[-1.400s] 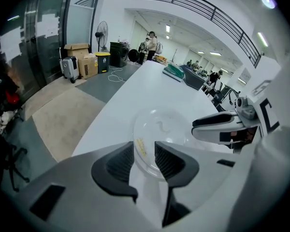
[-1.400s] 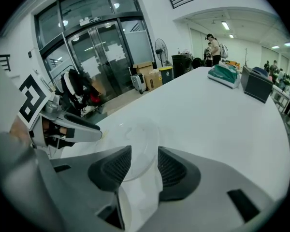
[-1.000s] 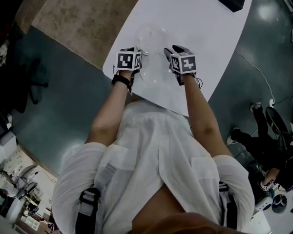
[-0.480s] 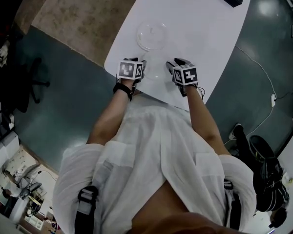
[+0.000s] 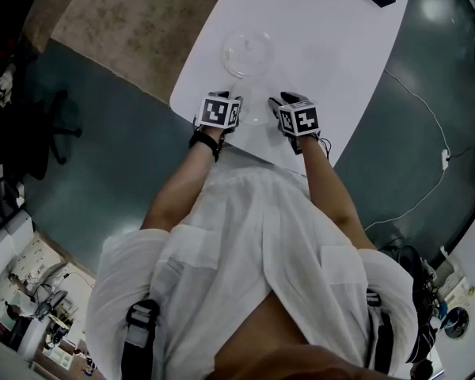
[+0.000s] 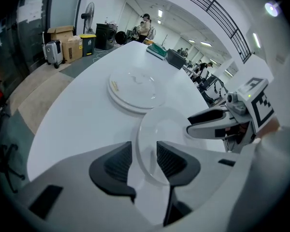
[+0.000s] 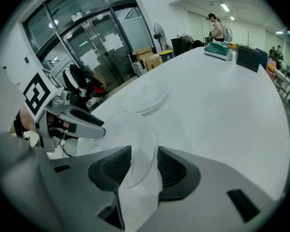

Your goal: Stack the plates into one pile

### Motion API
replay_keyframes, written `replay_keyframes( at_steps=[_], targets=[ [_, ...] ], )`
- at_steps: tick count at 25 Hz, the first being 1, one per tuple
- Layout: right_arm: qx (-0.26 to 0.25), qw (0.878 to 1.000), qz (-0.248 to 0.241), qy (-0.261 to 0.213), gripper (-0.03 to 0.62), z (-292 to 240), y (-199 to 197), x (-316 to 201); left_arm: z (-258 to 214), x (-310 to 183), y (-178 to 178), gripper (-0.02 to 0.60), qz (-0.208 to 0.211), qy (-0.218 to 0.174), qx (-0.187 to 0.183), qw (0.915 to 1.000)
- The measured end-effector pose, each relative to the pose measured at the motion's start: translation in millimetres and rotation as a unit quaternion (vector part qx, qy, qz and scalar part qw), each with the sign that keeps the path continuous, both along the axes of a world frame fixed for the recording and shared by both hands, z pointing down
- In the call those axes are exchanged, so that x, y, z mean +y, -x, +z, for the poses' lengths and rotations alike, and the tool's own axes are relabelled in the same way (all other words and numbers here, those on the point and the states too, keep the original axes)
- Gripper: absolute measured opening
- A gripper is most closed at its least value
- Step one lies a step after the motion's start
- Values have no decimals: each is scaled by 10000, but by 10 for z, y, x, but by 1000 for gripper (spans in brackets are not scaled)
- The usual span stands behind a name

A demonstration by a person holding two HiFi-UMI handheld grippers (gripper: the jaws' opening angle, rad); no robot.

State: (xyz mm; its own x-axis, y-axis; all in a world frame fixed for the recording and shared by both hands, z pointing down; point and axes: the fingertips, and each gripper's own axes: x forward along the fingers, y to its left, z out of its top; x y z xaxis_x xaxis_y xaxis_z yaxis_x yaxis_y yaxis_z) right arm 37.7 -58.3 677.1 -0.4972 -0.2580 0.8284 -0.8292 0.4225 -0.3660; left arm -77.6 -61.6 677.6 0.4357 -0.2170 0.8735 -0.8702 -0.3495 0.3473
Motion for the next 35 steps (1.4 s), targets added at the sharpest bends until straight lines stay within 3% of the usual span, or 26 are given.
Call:
replay_keyframes(
  at_steps=[7, 15, 21, 27, 35],
  targets=[
    [145, 9997, -179, -72, 135, 34, 23, -13, 21, -4, 17, 140, 116, -103, -220, 9996],
    [175, 9996, -208, -19, 127, 28, 49, -36, 17, -3, 10, 131, 172, -45, -335, 9993],
    [189, 9997, -104, -75, 123, -14, 50, -92, 43, -4, 7, 114, 185, -1, -298, 9994],
    [178, 9998, 10, 65, 120, -16, 18, -51, 29, 40, -10, 100, -95, 236, -84, 9996],
    [251, 9996, 77, 68, 115, -70, -26, -54, -72, 10, -50, 86, -74, 131, -163, 9998]
  ],
)
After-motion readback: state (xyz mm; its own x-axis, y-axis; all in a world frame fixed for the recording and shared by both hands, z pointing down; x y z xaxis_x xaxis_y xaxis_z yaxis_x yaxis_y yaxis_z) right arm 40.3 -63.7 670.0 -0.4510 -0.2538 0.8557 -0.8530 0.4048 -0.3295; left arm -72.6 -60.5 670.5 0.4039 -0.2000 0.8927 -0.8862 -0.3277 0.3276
